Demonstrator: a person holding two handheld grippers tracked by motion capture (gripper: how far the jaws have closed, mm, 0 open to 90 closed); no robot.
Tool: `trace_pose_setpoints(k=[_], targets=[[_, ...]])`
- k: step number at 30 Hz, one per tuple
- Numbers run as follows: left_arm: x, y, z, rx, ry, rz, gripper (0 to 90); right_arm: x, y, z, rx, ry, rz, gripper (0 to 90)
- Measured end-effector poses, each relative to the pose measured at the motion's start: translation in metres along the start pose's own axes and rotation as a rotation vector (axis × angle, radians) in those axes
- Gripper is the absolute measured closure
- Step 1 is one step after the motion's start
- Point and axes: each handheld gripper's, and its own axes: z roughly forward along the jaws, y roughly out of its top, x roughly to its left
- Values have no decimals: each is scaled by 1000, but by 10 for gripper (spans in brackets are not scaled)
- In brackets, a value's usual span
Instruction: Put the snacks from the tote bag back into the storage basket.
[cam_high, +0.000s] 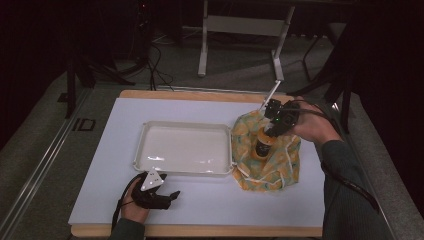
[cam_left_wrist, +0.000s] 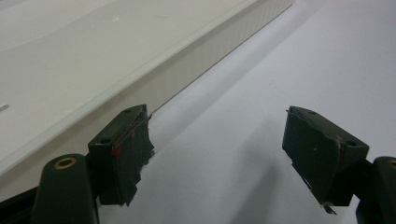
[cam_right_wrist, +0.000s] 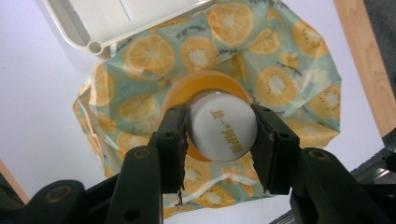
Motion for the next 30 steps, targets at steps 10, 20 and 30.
trace_pose_setpoints(k=[10, 20, 30], targets=[[0, 0, 0, 0, -1, 0, 235, -2, 0, -5, -11, -9, 1, 587], [0, 0, 0, 1, 0, 0, 235, -2, 2, -10, -32, -25, 0, 587], [0, 0, 0, 2, -1, 0, 235, -2, 6, -12, -48, -39, -4, 587]])
